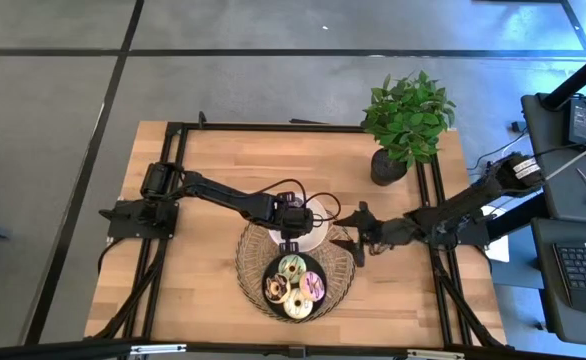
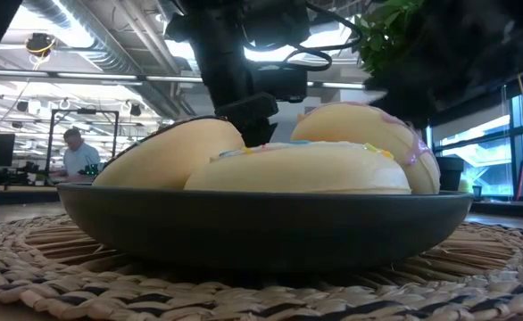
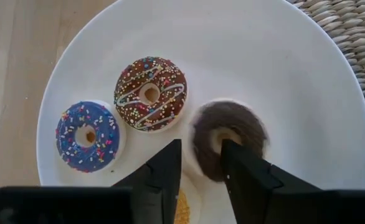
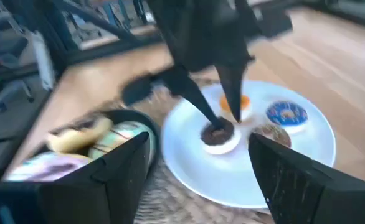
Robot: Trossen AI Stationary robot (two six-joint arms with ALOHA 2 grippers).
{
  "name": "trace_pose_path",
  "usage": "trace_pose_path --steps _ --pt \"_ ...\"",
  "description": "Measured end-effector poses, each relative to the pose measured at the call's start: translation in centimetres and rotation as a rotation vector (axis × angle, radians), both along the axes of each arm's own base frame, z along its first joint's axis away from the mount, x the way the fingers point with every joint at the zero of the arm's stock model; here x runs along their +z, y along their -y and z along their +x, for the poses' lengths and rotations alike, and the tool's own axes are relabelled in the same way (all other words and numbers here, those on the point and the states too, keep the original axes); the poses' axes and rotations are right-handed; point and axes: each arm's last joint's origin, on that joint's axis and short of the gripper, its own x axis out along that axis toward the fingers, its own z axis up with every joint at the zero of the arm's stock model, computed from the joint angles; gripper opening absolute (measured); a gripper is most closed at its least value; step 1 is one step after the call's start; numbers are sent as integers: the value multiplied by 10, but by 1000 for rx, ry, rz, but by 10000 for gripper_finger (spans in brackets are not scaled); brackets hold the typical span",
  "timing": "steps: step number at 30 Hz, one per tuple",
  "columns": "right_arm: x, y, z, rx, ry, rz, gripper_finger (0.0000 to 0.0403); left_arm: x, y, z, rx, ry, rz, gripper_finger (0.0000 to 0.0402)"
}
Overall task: Pick & Place donuts
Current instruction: Put the small brown doughnut on the white plate, then return to Home Position
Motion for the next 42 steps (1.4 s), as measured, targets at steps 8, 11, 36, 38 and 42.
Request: trace_pose_path --steps 8,11,36,38,42 --pt "-30 33 25 -24 -62 -48 273 0 0 0 0 -2 -1 122" --pt "-38 38 31 -22 -82 -44 273 0 0 0 1 -4 0 119" --pt "13 -6 -42 387 110 91 273 80 50 -149 -57 536 -73 118" --pt "5 -2 -57 380 112 94 273 76 54 -169 -55 639 -111 117" --pt "-13 7 -78 291 130 164 273 56 59 -201 -137 784 -166 116"
